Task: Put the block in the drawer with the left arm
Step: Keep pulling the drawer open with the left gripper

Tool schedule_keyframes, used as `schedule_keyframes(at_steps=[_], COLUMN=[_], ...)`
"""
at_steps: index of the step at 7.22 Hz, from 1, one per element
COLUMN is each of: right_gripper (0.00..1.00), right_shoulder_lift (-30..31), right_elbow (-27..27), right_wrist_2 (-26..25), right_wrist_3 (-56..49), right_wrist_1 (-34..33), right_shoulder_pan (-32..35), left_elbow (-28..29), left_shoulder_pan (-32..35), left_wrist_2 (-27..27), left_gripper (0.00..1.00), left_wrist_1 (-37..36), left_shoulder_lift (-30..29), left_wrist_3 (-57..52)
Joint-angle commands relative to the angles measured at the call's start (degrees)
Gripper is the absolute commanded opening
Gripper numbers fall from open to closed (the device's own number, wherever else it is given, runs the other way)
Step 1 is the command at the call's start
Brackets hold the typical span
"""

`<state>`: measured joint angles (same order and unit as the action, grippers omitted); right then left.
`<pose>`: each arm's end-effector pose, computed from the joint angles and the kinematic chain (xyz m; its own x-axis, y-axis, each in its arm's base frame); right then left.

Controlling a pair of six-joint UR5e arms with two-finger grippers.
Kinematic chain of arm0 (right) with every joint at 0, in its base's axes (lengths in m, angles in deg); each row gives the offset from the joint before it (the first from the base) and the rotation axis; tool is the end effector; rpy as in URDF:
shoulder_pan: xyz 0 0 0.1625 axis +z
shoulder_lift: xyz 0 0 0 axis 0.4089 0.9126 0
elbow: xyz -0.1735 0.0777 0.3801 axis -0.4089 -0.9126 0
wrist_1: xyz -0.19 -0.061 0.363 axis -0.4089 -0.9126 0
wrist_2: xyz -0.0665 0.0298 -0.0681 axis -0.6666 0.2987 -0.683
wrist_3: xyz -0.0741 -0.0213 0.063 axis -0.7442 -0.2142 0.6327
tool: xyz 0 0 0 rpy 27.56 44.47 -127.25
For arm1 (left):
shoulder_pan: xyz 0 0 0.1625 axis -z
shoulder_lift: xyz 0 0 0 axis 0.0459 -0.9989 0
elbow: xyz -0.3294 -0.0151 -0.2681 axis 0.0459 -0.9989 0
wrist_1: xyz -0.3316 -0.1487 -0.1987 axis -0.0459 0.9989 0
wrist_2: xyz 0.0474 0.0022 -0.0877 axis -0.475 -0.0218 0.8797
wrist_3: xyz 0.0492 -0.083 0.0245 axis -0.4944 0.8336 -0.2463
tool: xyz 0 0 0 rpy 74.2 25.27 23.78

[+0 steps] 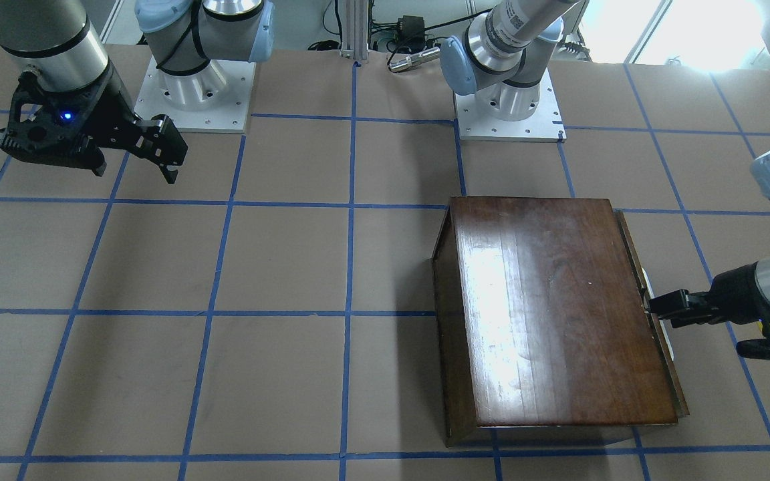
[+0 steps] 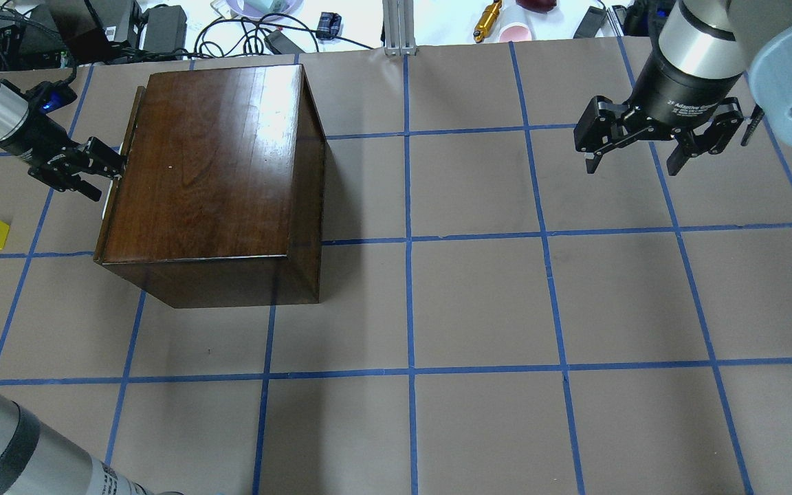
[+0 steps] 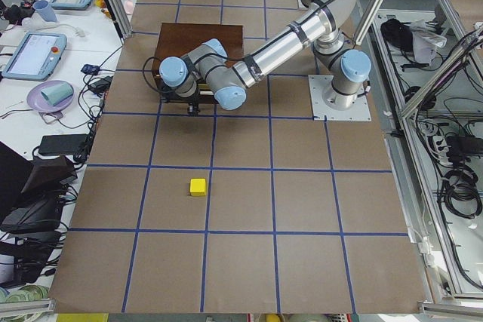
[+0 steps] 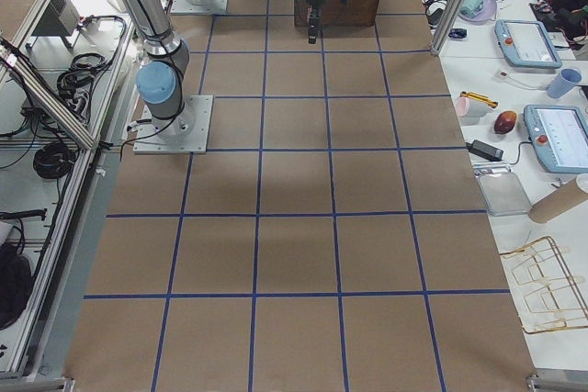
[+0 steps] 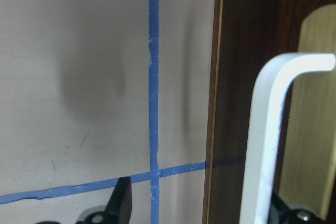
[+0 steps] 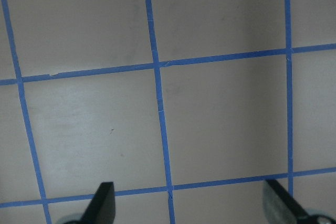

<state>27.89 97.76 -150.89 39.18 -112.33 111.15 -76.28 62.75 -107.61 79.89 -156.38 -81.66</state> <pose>0.1067 -0.4870 0.4723 -0.9952 0.0962 0.0158 0.0964 0.9953 0.0102 0.1785 -0.6249 0.2738 -0.9467 -0.0297 0.3207 0.0005 0.9956 0.0939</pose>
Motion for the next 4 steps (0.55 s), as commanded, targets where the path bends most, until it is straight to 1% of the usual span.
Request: schedule_keyframes(at_steps=[1,4], right_gripper=[1.00,1.00], right_shoulder_lift=[0.00,0.00], right_elbow=[0.00,0.00], right_wrist_2=[0.00,0.00], right_wrist_3=[0.00,0.00], right_wrist_1=[0.00,0.00], right_shoulder_pan=[0.00,0.00], left_elbow=[0.13,0.13], left_shoulder_pan=[-0.87,-1.58], left_wrist_2=[-0.22,-0.31], left_gripper=[0.73,0.73], left_wrist_1=[-0.03,-0.03], left_shoulder_lift=[0.03,0.03], left_wrist_3=[-0.31,-1.11])
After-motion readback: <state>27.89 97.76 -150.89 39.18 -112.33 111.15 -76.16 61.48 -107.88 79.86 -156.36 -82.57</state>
